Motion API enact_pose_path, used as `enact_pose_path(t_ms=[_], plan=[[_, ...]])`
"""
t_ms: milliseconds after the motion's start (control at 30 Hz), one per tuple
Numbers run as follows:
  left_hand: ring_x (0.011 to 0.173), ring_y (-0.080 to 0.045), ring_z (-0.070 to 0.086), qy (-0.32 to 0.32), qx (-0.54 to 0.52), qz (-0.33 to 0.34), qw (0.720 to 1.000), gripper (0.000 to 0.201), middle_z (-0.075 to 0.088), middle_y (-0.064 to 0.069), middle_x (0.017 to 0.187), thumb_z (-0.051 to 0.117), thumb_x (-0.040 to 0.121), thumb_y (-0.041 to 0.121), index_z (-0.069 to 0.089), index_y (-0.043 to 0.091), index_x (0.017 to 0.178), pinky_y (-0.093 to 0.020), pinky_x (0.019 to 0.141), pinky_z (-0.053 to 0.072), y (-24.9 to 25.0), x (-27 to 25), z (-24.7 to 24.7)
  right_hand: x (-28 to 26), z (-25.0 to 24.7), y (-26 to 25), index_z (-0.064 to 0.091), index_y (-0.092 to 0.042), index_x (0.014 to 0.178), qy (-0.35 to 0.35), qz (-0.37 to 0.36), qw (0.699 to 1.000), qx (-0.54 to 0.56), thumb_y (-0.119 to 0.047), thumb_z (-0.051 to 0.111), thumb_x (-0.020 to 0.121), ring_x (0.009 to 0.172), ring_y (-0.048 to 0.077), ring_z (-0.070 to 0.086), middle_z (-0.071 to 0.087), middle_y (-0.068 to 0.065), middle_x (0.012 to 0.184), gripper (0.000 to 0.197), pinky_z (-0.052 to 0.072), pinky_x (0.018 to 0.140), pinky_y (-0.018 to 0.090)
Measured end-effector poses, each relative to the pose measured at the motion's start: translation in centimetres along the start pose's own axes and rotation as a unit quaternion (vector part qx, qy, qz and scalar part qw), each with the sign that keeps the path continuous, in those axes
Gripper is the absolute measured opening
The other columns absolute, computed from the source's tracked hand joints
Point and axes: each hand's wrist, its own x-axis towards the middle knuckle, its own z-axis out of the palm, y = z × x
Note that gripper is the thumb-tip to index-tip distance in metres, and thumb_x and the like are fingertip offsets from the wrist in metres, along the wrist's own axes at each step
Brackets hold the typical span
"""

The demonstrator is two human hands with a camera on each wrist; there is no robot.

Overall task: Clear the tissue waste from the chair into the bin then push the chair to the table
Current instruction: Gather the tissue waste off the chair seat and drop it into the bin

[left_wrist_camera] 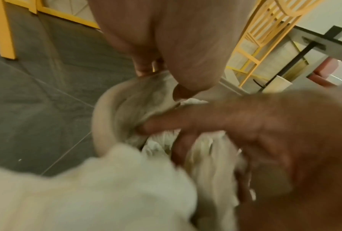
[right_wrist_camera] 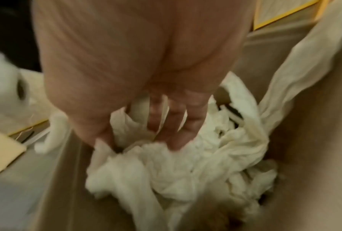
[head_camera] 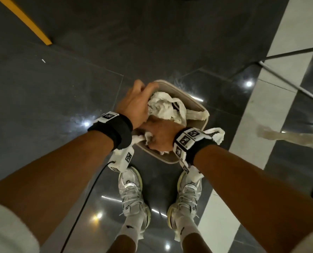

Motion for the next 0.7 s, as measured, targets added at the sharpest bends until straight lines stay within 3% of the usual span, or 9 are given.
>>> enact_pose_path(t_ms=[100, 233, 300, 400, 467, 533, 600, 633, 700], plan=[[0.097, -0.037, 0.057, -0.034, -0.012, 0.005, 0.999, 0.071, 0.043, -0.008, 0.123, 0.046, 0.085, -0.002, 0.033, 0.042, 0.139, -0.05, 0.079, 0.053, -1.2, -0.9, 0.1, 2.1, 2.4, 0.9, 0.058, -0.023, 0.134, -0.052, 0.07, 0.996, 0.013, -0.027, 0.06, 0.095, 0.118, 0.028, 0.06, 0.06, 0.007, 0.134, 0.039, 0.046, 0.094, 0.032], [0.12, -0.033, 0.054, -0.05, -0.054, 0.011, 0.997, 0.068, 0.045, -0.008, 0.139, 0.048, 0.088, 0.008, 0.028, 0.041, 0.144, -0.05, 0.098, 0.048, -3.1, -1.4, -0.1, 3.5, 2.7, 5.2, 0.057, -0.014, 0.134, 0.082, 0.249, 0.964, 0.041, -0.032, 0.055, 0.098, 0.124, 0.03, 0.057, 0.058, 0.009, 0.137, 0.04, 0.046, 0.105, 0.039], [0.125, -0.032, 0.052, -0.045, -0.059, 0.007, 0.997, 0.068, 0.046, -0.008, 0.144, 0.052, 0.09, 0.007, 0.027, 0.04, 0.145, -0.05, 0.101, 0.046, -3.5, -1.3, -0.1, 4.2, 2.8, 6.7, 0.055, -0.012, 0.138, 0.083, 0.291, 0.95, 0.075, -0.029, 0.057, 0.096, 0.13, 0.033, 0.053, 0.056, 0.013, 0.141, 0.045, 0.043, 0.106, 0.039], [0.126, -0.034, 0.052, -0.034, -0.061, 0.006, 0.998, 0.07, 0.046, -0.011, 0.145, 0.054, 0.089, 0.006, 0.026, 0.035, 0.146, -0.05, 0.101, 0.046, -3.3, -1.1, 0.3, 4.8, 3.5, 6.4, 0.039, -0.023, 0.152, 0.016, 0.254, 0.96, 0.112, -0.045, 0.057, 0.091, 0.148, 0.032, 0.033, 0.036, 0.008, 0.16, 0.067, 0.027, 0.121, 0.045], [0.124, -0.036, 0.052, -0.027, -0.068, -0.001, 0.997, 0.069, 0.046, -0.014, 0.144, 0.053, 0.089, 0.005, 0.026, 0.033, 0.146, -0.049, 0.1, 0.047, -2.9, -1.4, 0.4, 4.4, 3.0, 4.9, 0.04, -0.027, 0.151, -0.022, 0.224, 0.966, 0.13, -0.048, 0.05, 0.093, 0.146, 0.031, 0.036, 0.041, 0.005, 0.156, 0.063, 0.028, 0.12, 0.047], [0.123, -0.036, 0.053, -0.005, -0.079, -0.02, 0.997, 0.069, 0.047, -0.016, 0.143, 0.05, 0.089, 0.003, 0.027, 0.033, 0.146, -0.047, 0.1, 0.047, -2.5, -1.7, 0.5, 2.7, 0.8, 3.5, 0.043, -0.028, 0.149, -0.004, 0.209, 0.966, 0.153, -0.043, 0.049, 0.095, 0.142, 0.029, 0.043, 0.046, 0.003, 0.153, 0.056, 0.034, 0.116, 0.043], [0.123, -0.036, 0.053, 0.03, -0.086, -0.048, 0.995, 0.069, 0.048, -0.017, 0.141, 0.049, 0.088, 0.0, 0.028, 0.032, 0.145, -0.045, 0.1, 0.046, -1.9, -2.0, 0.4, 0.0, -1.8, 2.9, 0.061, -0.029, 0.134, 0.04, 0.204, 0.955, 0.213, -0.038, 0.053, 0.091, 0.131, 0.027, 0.054, 0.056, 0.004, 0.144, 0.045, 0.044, 0.109, 0.039], [0.122, -0.036, 0.053, 0.043, -0.087, -0.064, 0.993, 0.068, 0.049, -0.018, 0.14, 0.049, 0.089, 0.0, 0.029, 0.031, 0.145, -0.045, 0.1, 0.046, -1.6, -2.0, 0.4, -1.3, -3.0, 3.2, 0.072, -0.031, 0.114, 0.077, 0.197, 0.935, 0.284, -0.042, 0.056, 0.082, 0.12, 0.025, 0.063, 0.067, 0.004, 0.131, 0.037, 0.05, 0.103, 0.039], [0.121, -0.037, 0.052, 0.056, -0.092, -0.085, 0.991, 0.064, 0.049, -0.018, 0.138, 0.048, 0.088, -0.001, 0.032, 0.027, 0.143, -0.046, 0.098, 0.045, -1.4, -1.8, 0.5, -3.5, -4.8, 5.2, 0.077, -0.024, 0.082, 0.195, 0.211, 0.854, 0.434, -0.049, 0.059, 0.07, 0.09, 0.021, 0.074, 0.078, 0.001, 0.094, 0.033, 0.06, 0.085, 0.041]])
